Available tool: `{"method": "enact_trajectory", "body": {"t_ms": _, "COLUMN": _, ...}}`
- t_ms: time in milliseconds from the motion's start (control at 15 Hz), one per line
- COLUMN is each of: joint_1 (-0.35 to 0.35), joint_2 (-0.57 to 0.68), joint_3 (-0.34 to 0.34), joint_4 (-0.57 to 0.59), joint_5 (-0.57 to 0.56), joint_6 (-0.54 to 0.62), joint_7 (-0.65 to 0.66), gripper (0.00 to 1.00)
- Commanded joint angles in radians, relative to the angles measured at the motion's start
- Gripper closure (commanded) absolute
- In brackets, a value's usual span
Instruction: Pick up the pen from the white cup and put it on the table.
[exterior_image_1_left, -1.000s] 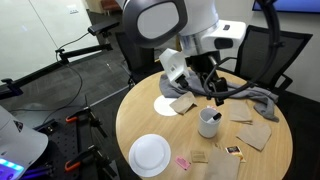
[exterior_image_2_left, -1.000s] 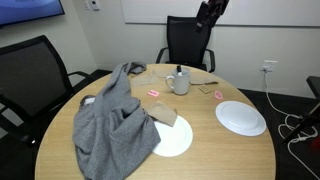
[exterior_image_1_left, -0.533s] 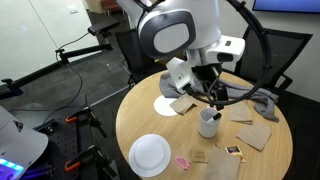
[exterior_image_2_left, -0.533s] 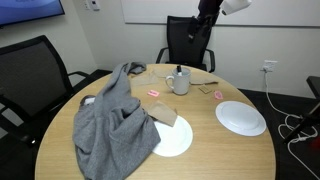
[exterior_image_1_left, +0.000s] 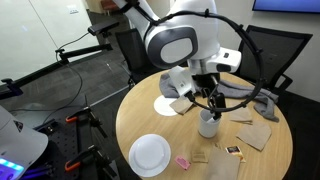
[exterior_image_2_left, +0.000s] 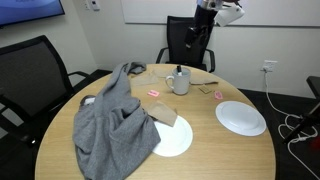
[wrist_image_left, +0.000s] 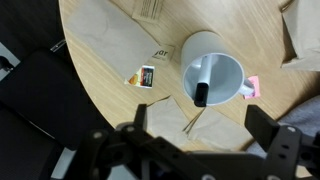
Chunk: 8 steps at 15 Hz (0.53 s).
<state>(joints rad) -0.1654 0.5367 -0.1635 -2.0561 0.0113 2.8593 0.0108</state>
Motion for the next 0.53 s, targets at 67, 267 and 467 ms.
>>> {"method": "enact_trajectory", "body": {"t_ms": 67, "joint_1": -0.001, "joint_2": -0.001, "joint_3": 0.001, "joint_4": 0.001, "joint_5": -0.004, "joint_6": -0.003, "joint_7": 0.004, "gripper": 0.00}}
{"method": "enact_trajectory", "body": {"t_ms": 267, "joint_1": -0.007, "joint_2": 0.024, "joint_3": 0.004, "joint_4": 0.020, "joint_5": 0.005, "joint_6": 0.013, "joint_7": 0.007, "gripper": 0.00}}
{"method": "enact_trajectory", "body": {"t_ms": 467, "joint_1": 0.004, "joint_2": 0.070, "joint_3": -0.001, "joint_4": 0.044, "joint_5": 0.001, "joint_6": 0.049, "joint_7": 0.021, "gripper": 0.00}}
